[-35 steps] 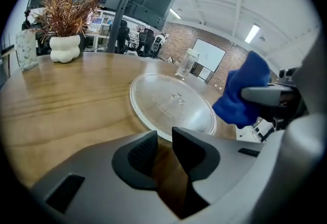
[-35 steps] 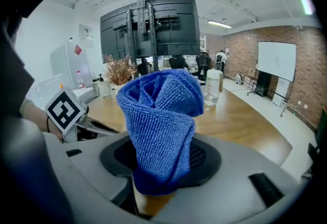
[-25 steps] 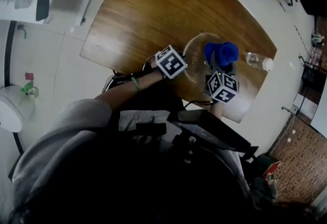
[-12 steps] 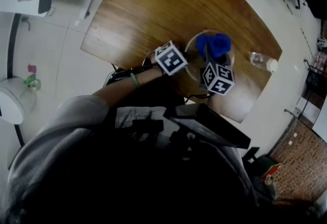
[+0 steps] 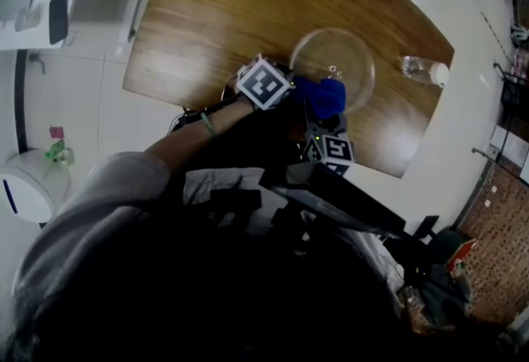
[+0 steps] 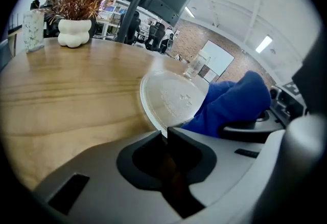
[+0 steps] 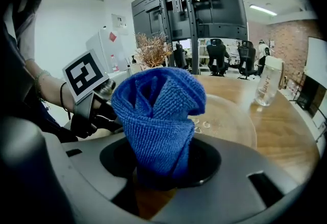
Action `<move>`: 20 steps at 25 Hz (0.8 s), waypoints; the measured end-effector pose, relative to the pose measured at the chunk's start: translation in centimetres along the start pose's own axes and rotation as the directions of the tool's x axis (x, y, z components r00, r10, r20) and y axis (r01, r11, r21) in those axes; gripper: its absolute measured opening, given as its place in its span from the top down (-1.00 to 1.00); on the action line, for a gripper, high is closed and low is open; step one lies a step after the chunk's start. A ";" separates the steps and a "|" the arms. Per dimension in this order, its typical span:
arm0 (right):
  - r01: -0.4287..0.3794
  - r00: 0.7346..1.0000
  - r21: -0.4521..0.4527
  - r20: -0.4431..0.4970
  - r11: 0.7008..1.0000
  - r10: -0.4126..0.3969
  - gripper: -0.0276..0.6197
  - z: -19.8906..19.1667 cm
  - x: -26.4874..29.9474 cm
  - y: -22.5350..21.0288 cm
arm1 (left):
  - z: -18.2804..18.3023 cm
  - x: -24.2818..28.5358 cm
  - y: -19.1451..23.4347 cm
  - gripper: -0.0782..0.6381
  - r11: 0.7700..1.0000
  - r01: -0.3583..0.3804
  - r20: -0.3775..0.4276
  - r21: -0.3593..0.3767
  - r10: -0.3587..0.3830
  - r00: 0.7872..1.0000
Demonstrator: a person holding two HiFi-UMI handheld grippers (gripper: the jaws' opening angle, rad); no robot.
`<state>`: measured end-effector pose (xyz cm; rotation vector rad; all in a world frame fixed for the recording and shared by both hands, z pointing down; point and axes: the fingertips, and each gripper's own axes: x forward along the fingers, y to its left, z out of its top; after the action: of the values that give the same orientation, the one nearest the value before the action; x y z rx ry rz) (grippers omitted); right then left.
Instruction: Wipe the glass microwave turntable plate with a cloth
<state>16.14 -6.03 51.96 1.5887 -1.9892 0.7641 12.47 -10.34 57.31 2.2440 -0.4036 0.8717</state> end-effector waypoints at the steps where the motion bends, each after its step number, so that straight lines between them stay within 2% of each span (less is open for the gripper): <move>1: 0.004 1.000 0.007 0.000 1.000 -0.004 0.30 0.1 0.0 -0.1 | 0.0 0.0 0.1 0.70 1.000 -0.004 0.000 0.001 0.004 1.000; 5: 0.024 0.999 -0.005 0.037 1.000 -0.024 0.30 3.0 0.7 -1.8 | 0.1 -0.1 0.3 0.70 1.000 -0.010 0.000 0.004 0.010 1.000; 8: 0.071 0.996 -0.101 0.065 0.992 -0.065 0.30 6.1 2.1 -4.5 | 0.2 0.0 0.2 0.70 1.000 -0.013 0.009 0.009 0.013 1.000; 11: 0.130 0.991 -0.211 0.069 0.969 -0.118 0.30 8.8 4.0 -8.0 | 0.6 0.2 -0.1 0.70 1.000 -0.011 0.022 0.011 0.011 1.000; 13: 0.160 0.986 -0.243 0.076 0.957 -0.146 0.30 10.4 5.4 -10.1 | 0.7 0.3 -0.1 0.70 1.000 -0.006 0.023 0.010 0.006 1.000; 16: 0.200 0.979 -0.224 0.076 0.954 -0.188 0.30 11.5 7.3 -12.6 | -0.1 0.4 -0.1 0.70 1.000 -0.001 -0.003 -0.001 0.001 1.000; 20: 0.224 0.972 -0.065 0.086 0.972 -0.218 0.30 11.2 8.0 -14.3 | -0.2 0.5 -0.1 0.70 1.000 0.005 -0.001 -0.006 -0.005 1.000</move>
<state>28.16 -21.80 50.98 1.7832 -1.8298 0.5427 12.73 -10.14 57.70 2.2377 -0.3999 0.8685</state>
